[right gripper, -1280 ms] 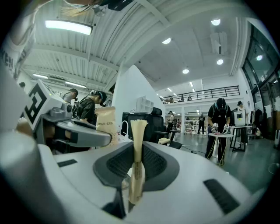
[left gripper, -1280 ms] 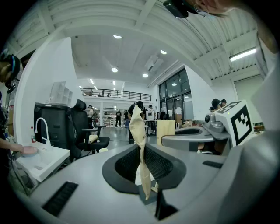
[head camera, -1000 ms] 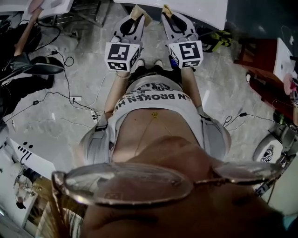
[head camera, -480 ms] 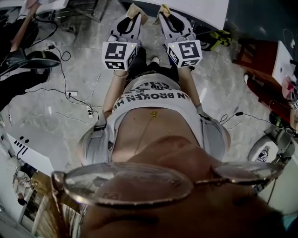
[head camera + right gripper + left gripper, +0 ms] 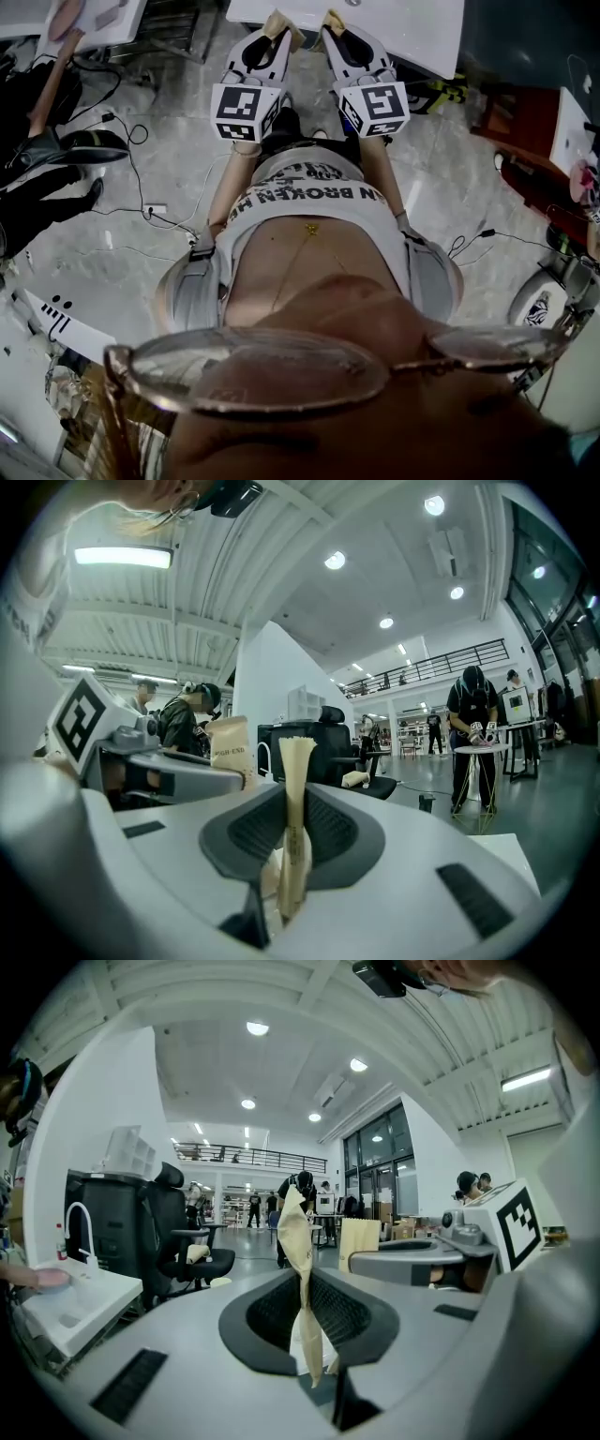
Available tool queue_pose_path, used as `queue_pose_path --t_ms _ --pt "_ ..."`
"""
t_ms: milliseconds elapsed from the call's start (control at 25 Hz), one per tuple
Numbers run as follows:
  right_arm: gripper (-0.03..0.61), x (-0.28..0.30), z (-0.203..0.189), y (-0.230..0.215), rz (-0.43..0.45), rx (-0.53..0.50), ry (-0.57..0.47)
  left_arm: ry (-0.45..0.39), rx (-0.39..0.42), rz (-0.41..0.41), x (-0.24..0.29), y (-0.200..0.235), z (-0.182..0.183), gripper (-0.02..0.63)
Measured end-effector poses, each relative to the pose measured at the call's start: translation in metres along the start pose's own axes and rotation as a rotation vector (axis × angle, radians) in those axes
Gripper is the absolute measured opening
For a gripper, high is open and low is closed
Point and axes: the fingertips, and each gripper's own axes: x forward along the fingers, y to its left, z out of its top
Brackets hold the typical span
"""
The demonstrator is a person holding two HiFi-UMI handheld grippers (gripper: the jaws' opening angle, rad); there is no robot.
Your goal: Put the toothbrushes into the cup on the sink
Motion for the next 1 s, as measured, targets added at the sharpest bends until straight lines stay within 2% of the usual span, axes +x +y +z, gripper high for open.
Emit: queue_pose_path --t_ms 440,1000 --pt "0.061 0.074 -0.001 -0.016 -0.047 0.0 0.016 0.015 -0.004 -0.076 0.046 0.061 0.0 0.038" --pt "0.061 0.142 0.002 -0.007 -0.088 -0.013 0.013 0.009 0.01 -0.125 0.062 0.128 0.003 0.038"
